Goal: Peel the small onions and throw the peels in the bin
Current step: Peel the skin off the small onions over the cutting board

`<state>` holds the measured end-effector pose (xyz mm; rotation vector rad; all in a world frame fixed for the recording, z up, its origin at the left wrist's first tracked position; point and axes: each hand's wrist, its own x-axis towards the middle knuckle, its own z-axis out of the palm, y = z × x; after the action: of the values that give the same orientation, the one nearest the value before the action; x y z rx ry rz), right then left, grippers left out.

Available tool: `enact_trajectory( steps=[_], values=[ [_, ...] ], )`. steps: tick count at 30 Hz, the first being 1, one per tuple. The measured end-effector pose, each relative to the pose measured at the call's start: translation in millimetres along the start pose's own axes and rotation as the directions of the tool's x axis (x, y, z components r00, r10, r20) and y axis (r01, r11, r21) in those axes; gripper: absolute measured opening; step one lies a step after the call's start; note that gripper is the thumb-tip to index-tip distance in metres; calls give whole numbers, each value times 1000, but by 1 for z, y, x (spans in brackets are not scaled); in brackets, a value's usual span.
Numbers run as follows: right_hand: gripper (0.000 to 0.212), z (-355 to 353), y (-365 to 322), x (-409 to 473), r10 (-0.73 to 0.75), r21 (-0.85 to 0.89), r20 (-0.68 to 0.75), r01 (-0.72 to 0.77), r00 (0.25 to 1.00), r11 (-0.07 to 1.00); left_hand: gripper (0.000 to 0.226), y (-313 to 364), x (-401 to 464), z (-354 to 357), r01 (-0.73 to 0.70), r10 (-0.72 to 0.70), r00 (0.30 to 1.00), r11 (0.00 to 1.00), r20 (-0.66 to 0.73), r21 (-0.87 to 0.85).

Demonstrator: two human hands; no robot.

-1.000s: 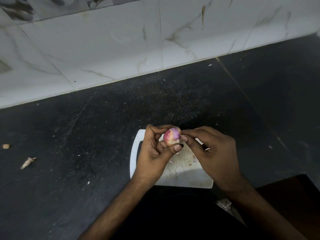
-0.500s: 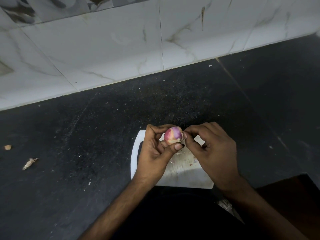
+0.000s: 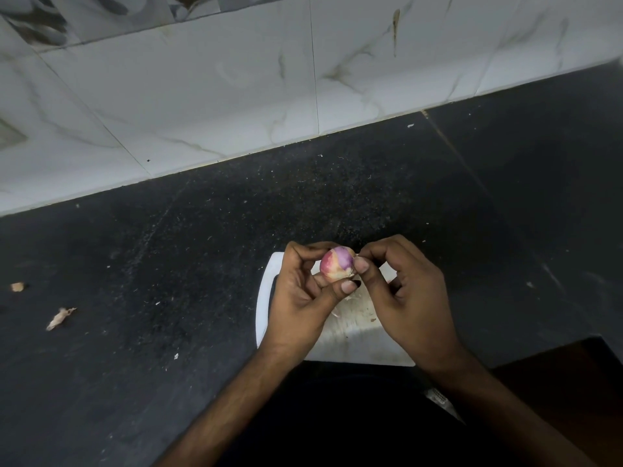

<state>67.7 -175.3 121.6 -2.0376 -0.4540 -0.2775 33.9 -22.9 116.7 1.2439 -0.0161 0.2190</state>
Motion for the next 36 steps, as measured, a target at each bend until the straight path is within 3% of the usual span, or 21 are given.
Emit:
enact_trajectory(
  steps=[13, 18, 23, 29, 36],
  values=[
    [23, -4, 12, 3, 169, 20, -44, -168, 985, 986, 41, 4, -3, -1, 118, -115, 993, 983, 29, -144],
    [26, -3, 17, 3, 231, -9, -55, -232, 971, 973, 28, 1, -6, -4, 227, -208, 974, 917, 95, -327],
    [8, -4, 29, 0, 296, -12, 31, -295, 955, 955, 30, 0, -6, -8, 301, -265, 954, 845, 143, -441],
    [19, 1, 28, -2, 208, -53, 171, -202, 963, 978, 29, -5, -6, -5, 280, -275, 959, 879, 69, -385],
    [33, -9, 2, 1, 72, -58, 97, -67, 993, 996, 37, -2, -5, -3, 221, -230, 973, 914, 15, -341]
  ],
)
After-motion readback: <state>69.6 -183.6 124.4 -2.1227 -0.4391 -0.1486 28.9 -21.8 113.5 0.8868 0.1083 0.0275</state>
